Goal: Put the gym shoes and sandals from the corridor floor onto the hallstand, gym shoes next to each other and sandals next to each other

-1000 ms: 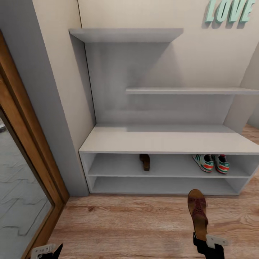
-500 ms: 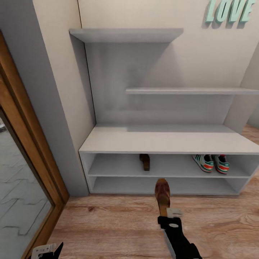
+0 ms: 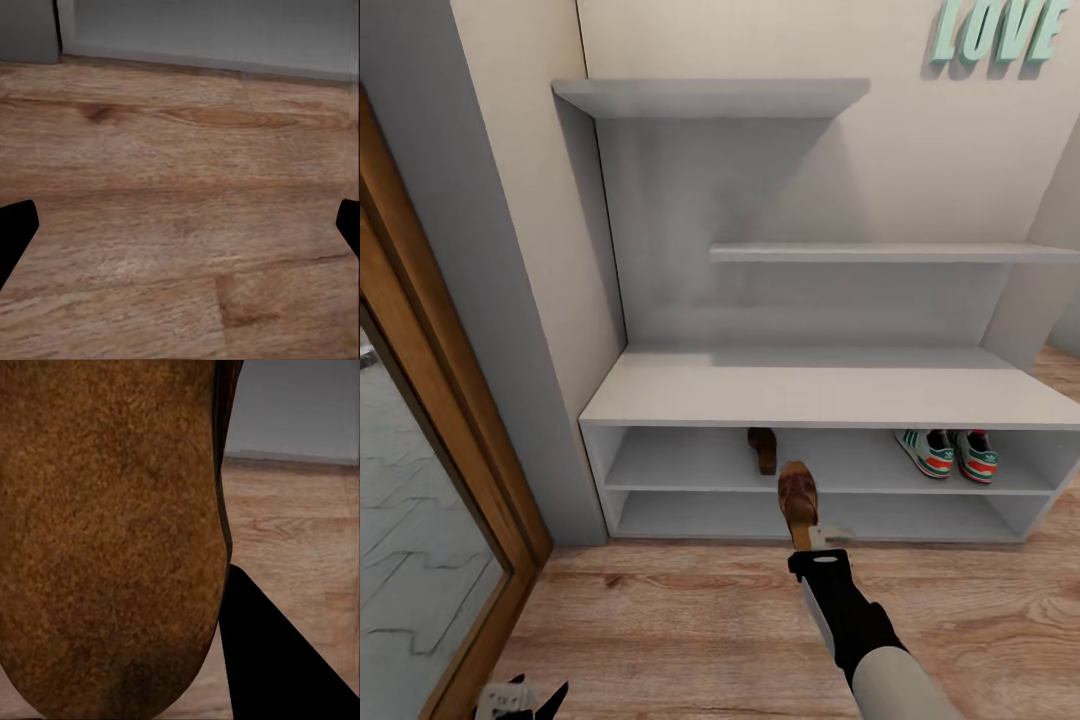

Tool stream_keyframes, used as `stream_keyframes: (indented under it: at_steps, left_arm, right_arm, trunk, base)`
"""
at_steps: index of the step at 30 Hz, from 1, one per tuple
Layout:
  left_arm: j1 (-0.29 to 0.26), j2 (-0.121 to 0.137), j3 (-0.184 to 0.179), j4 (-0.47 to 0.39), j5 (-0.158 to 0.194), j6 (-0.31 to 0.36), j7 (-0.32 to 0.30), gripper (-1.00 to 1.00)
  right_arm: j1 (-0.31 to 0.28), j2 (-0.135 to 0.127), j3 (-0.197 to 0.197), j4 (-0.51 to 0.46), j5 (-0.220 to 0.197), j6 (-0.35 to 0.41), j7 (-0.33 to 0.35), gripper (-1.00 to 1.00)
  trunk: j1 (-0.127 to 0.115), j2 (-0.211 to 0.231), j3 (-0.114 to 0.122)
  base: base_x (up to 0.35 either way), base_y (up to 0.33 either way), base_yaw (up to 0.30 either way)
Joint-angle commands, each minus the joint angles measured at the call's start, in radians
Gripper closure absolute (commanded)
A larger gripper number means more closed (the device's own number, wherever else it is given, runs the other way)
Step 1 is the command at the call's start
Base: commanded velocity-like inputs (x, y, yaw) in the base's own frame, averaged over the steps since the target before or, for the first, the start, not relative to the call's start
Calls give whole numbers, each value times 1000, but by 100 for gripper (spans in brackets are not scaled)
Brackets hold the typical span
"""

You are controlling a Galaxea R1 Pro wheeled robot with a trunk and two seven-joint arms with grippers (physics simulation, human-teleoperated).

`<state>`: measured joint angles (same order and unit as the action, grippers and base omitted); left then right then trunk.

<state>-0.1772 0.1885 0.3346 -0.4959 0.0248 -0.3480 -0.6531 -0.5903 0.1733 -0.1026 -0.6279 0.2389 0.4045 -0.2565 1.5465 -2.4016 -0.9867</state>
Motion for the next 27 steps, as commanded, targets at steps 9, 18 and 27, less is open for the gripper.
stream_keyframes:
  at_steps: [9,18,27]
  left_arm:
    - [-1,3,3,2,-34,0,-131,-100]
    - [-1,1,2,2,-42,1,-139,-100]
    - [-1,-1,3,2,-42,1,-139,-100]
  right_arm:
    - [-3,1,54,19,-57,16,5,100]
    - [-3,1,57,26,-67,11,29,100]
    - [-3,1,56,27,-67,11,70,100]
  trunk:
    - [0,0,-1]
    - [0,0,-1]
    - [0,0,-1]
  base:
    - [0,0,0]
    - [0,0,0]
    - [0,0,0]
